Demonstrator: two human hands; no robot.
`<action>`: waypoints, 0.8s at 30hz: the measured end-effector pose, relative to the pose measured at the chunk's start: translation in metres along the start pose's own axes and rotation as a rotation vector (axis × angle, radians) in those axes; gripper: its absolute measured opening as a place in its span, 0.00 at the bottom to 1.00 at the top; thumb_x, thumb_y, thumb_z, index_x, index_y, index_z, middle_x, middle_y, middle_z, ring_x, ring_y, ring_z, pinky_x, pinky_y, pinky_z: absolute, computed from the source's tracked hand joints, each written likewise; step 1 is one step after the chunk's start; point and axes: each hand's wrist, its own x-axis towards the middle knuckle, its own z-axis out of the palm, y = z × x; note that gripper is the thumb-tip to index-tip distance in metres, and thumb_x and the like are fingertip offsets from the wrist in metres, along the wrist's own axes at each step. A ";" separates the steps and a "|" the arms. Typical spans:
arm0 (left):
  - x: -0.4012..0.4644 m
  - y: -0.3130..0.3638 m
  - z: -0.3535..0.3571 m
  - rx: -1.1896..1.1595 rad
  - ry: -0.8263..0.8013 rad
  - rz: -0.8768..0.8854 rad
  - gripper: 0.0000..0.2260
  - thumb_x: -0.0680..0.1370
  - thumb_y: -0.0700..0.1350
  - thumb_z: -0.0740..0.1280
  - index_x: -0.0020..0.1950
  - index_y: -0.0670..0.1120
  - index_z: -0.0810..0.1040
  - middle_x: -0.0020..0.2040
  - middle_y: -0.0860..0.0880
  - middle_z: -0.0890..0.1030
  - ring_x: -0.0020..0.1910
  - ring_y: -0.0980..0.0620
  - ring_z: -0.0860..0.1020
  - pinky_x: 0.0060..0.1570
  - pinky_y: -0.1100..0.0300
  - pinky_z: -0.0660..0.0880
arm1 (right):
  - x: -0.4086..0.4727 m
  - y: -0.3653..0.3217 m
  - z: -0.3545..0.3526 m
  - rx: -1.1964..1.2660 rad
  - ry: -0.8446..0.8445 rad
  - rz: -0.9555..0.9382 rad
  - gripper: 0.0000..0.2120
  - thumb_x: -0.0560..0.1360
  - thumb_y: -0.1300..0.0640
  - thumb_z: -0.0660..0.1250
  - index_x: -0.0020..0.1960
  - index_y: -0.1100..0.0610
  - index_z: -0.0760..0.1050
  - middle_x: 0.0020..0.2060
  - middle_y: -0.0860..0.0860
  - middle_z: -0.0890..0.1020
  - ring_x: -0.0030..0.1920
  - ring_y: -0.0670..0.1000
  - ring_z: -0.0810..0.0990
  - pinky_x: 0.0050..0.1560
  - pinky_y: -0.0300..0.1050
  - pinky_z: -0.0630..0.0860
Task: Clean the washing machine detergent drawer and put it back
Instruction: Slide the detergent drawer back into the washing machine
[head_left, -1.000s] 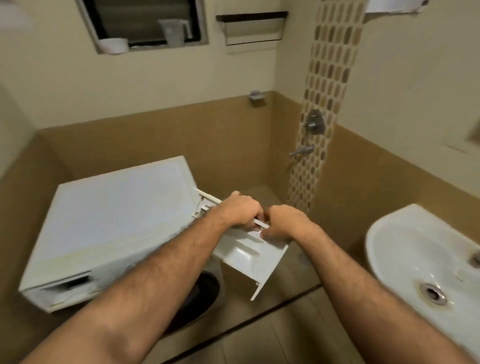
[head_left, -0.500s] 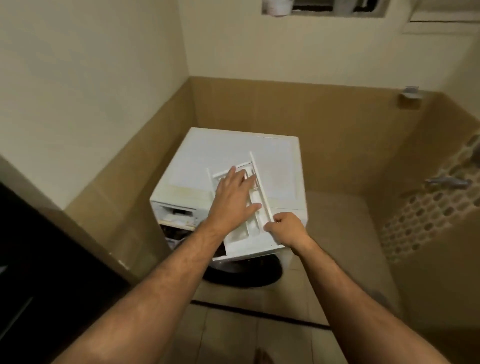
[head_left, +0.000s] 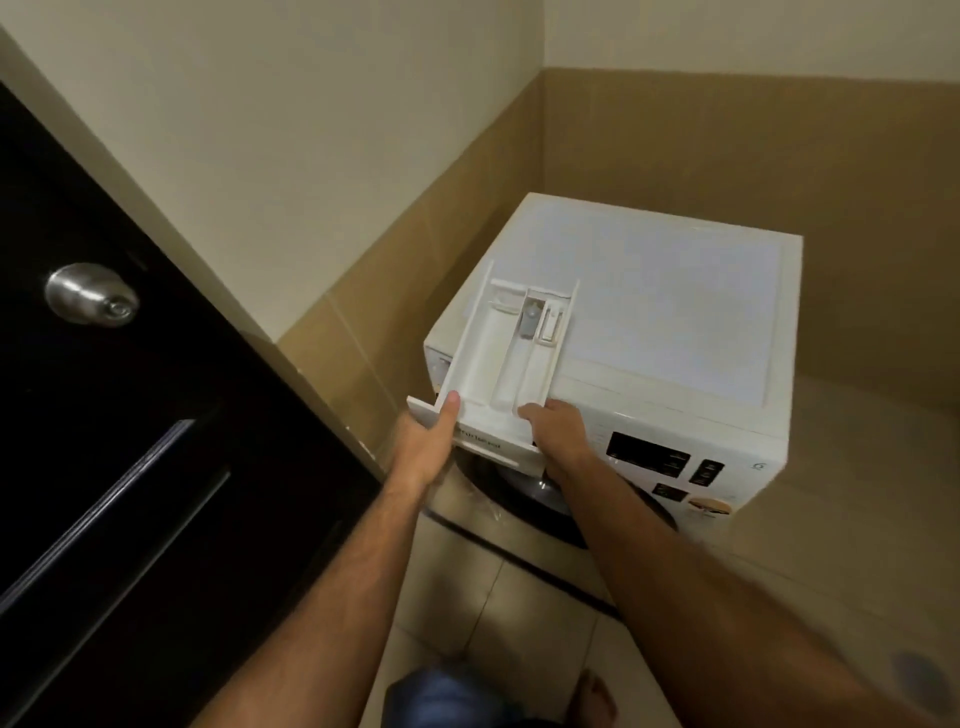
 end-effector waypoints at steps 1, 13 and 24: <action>-0.001 -0.005 -0.001 -0.092 -0.044 -0.077 0.29 0.73 0.70 0.64 0.67 0.54 0.69 0.60 0.52 0.75 0.52 0.50 0.77 0.48 0.48 0.80 | 0.001 0.002 0.010 0.028 -0.018 0.019 0.04 0.73 0.57 0.69 0.42 0.57 0.78 0.42 0.54 0.82 0.42 0.53 0.79 0.44 0.45 0.76; 0.077 -0.057 -0.068 -0.561 -0.173 -0.343 0.22 0.79 0.46 0.68 0.71 0.42 0.69 0.58 0.39 0.81 0.51 0.43 0.83 0.32 0.54 0.81 | -0.003 0.028 0.144 0.032 -0.001 0.112 0.14 0.75 0.58 0.68 0.59 0.63 0.78 0.54 0.58 0.83 0.51 0.56 0.81 0.56 0.53 0.79; 0.095 -0.135 -0.103 -0.593 -0.251 -0.446 0.19 0.76 0.43 0.71 0.66 0.45 0.73 0.59 0.41 0.81 0.51 0.43 0.84 0.34 0.56 0.81 | 0.002 0.007 0.118 -0.527 0.235 -0.108 0.18 0.78 0.51 0.64 0.66 0.54 0.74 0.58 0.53 0.81 0.47 0.48 0.80 0.52 0.49 0.79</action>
